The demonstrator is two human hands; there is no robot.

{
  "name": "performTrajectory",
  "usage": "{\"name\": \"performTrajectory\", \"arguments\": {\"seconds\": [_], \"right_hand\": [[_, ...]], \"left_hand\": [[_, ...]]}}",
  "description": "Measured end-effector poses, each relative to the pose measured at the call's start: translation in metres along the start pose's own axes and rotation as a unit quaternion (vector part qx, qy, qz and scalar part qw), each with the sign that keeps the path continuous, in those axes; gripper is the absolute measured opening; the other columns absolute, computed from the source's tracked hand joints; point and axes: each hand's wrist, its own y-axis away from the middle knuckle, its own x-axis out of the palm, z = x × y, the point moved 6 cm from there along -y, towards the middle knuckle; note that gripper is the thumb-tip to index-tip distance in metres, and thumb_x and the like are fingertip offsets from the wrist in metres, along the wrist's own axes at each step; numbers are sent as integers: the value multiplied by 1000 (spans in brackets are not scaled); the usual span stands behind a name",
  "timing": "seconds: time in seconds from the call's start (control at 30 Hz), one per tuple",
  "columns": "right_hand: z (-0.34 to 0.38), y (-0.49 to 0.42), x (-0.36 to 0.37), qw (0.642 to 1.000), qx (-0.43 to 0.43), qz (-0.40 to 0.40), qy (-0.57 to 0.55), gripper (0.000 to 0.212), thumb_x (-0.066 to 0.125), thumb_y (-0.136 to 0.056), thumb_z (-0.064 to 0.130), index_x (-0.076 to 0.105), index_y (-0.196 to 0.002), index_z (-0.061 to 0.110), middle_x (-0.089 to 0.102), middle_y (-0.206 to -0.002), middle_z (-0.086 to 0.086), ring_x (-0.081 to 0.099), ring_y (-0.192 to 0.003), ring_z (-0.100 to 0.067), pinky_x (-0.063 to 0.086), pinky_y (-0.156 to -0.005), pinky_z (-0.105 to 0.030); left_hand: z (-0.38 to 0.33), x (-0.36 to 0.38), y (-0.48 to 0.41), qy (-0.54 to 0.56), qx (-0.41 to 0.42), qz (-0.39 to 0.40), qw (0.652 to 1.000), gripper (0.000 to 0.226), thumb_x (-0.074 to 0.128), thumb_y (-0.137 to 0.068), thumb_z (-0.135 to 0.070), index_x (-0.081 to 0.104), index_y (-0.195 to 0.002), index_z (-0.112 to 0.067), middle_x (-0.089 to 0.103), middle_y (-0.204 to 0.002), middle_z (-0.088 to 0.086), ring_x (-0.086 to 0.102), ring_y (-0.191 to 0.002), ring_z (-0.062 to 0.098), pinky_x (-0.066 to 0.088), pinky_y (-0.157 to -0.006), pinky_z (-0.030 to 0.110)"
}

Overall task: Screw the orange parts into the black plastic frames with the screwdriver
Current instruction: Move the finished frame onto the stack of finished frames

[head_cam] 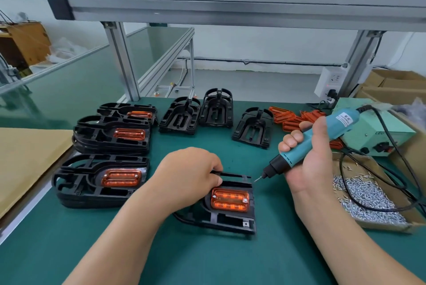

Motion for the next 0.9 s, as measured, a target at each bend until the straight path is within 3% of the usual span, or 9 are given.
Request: {"name": "performTrajectory", "arguments": {"seconds": [0.07, 0.17, 0.23, 0.4, 0.57, 0.7, 0.9], "right_hand": [[-2, 2, 1, 1000, 0, 2, 4, 35, 64, -102, 50, 58, -96, 16, 46, -72, 2, 48, -60, -11, 47, -57, -23], [-1, 1, 1, 1000, -2, -4, -1, 37, 63, -102, 52, 58, -96, 15, 45, -73, 2, 47, -61, -11, 47, -57, -23], [0, -1, 0, 1000, -4, -13, -5, 37, 64, -101, 52, 58, -96, 16, 46, -72, 2, 47, -61, -11, 47, -57, -23], [2, -2, -2, 1000, -1, -28, -3, 39, 67, -98, 53, 57, -95, 16, 47, -72, 2, 48, -61, -12, 47, -57, -23], [2, 0, 0, 1000, 1, -31, 1, 39, 67, -98, 52, 57, -95, 15, 47, -71, 2, 48, -59, -11, 48, -55, -24], [1, 0, 1, 1000, 5, -31, 4, 41, 69, -93, 53, 57, -95, 15, 47, -70, 2, 49, -58, -12, 47, -55, -24], [2, 0, 2, 1000, 4, -27, 2, 40, 70, -92, 53, 57, -93, 15, 46, -70, 2, 48, -58, -12, 47, -54, -24]], "left_hand": [[15, -18, 2, -28, -28, -36, 999, 26, 63, -95, -49, 69, -118, -40, 71, -104, -15, 65, -101, 14, 52, -80, 31], [48, -45, 9, -49, -88, -77, 992, 24, 63, -95, -50, 68, -117, -44, 63, -91, -21, 57, -86, 8, 44, -68, 30], [73, -59, 17, -58, -125, -89, 986, 21, 64, -95, -50, 68, -115, -47, 63, -90, -22, 58, -85, 7, 47, -68, 30], [142, -80, 39, -77, -195, -114, 971, 14, 72, -88, -50, 66, -96, -60, 59, -81, -27, 58, -77, 7, 47, -65, 28], [211, -81, 48, -30, -267, -116, 956, 39, 80, -81, -45, 58, -88, -77, 67, -85, -25, 67, -81, 14, 59, -78, 39], [256, -62, 51, -38, -289, -124, 949, 31, 72, -73, -53, 59, -88, -76, 70, -91, -27, 68, -85, 12, 60, -81, 41], [262, -56, 55, -16, -300, -153, 942, 38, 74, -78, -45, 59, -93, -77, 71, -96, -24, 68, -85, 12, 61, -79, 42]]}}
